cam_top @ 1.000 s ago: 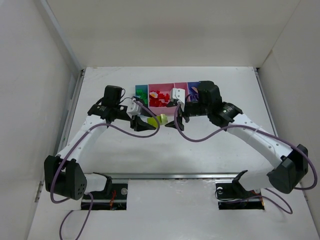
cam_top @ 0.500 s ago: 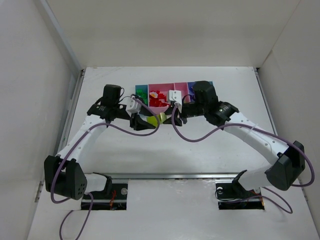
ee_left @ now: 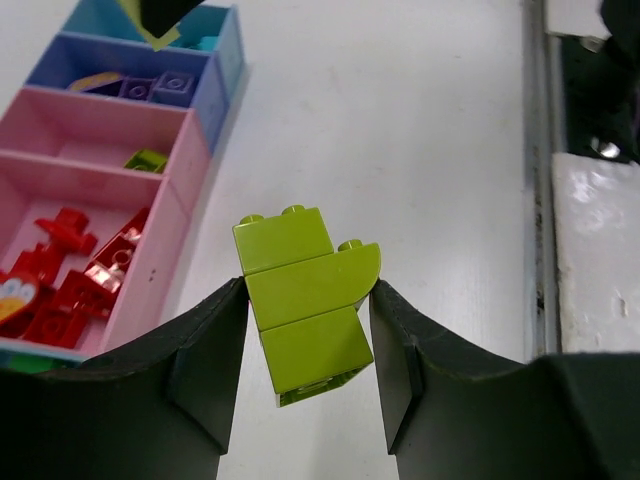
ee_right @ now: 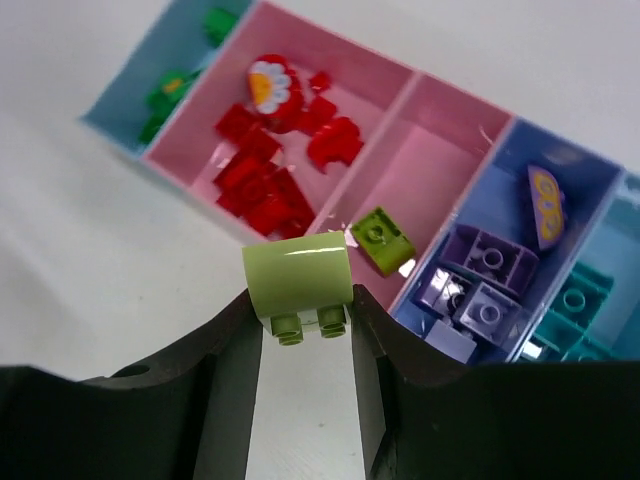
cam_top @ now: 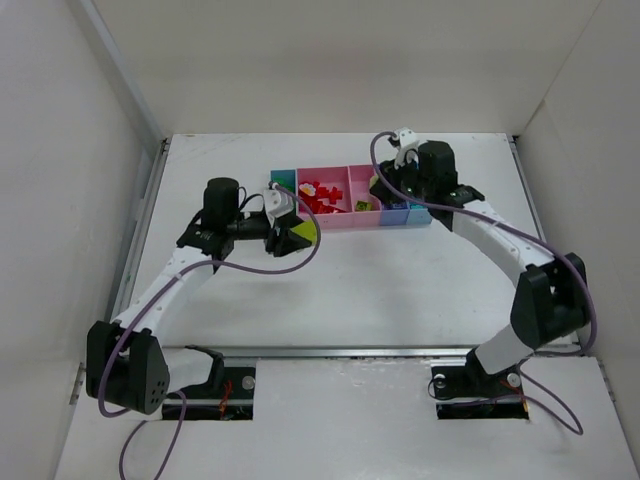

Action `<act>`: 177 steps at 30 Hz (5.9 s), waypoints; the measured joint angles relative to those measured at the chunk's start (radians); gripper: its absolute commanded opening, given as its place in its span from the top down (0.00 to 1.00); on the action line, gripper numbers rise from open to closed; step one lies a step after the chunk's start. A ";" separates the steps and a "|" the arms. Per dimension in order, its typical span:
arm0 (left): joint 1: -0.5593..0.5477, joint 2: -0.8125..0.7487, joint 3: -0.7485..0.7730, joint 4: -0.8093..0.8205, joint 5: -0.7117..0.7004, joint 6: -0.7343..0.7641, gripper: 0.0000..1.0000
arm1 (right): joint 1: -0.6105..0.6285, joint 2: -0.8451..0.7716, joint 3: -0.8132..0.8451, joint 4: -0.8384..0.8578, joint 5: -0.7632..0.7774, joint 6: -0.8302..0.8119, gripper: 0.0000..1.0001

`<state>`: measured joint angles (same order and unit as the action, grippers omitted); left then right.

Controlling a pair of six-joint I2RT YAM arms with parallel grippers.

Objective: Sort the legos into containers by color

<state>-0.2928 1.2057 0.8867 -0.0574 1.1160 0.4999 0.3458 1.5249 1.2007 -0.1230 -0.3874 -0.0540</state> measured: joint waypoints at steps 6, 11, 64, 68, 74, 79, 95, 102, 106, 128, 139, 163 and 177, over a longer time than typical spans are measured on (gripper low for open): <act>0.002 0.000 -0.013 0.122 -0.124 -0.133 1.00 | 0.060 0.201 0.175 0.026 0.246 0.155 1.00; 0.002 -0.013 -0.024 0.155 -0.150 -0.160 1.00 | 0.068 0.366 0.317 0.004 0.324 0.187 0.86; 0.006 -0.024 -0.033 0.024 0.237 0.079 1.00 | 0.341 0.048 0.176 -0.343 -0.515 -0.702 0.85; 0.007 -0.024 -0.027 0.026 0.231 0.079 1.00 | 0.341 0.061 0.199 -0.364 -0.514 -0.700 1.00; 0.006 -0.024 -0.022 0.032 0.189 0.079 1.00 | 0.277 0.073 0.169 -0.288 -0.579 -0.587 1.00; 0.006 -0.025 -0.021 0.017 0.132 0.080 1.00 | 0.085 0.089 0.125 -0.166 -0.569 -0.386 1.00; 0.006 -0.029 -0.030 0.061 -0.008 0.008 1.00 | 0.033 0.491 0.483 -0.141 0.131 -0.003 0.57; 0.006 -0.046 -0.042 0.066 -0.018 0.006 1.00 | 0.028 0.544 0.513 -0.232 0.209 0.013 0.23; 0.006 -0.047 -0.043 0.067 -0.021 0.006 1.00 | 0.030 0.504 0.482 -0.220 0.192 -0.039 0.21; 0.006 -0.047 -0.043 0.068 0.000 0.008 1.00 | 0.349 0.118 0.238 -0.357 -0.481 -0.707 0.00; 0.006 -0.047 -0.043 0.067 0.001 0.008 1.00 | 0.362 0.116 0.230 -0.235 -0.476 -0.627 0.13; 0.006 -0.035 -0.020 -0.075 0.002 0.162 1.00 | 0.368 0.127 0.258 -0.393 -0.372 -0.769 0.25; 0.006 -0.025 -0.020 -0.082 0.003 0.173 1.00 | 0.370 0.154 0.322 -0.395 -0.423 -0.763 0.14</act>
<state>-0.2863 1.1809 0.8665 -0.1394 1.1191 0.6727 0.7162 1.6791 1.5223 -0.5182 -0.8104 -0.8173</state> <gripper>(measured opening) 0.359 0.866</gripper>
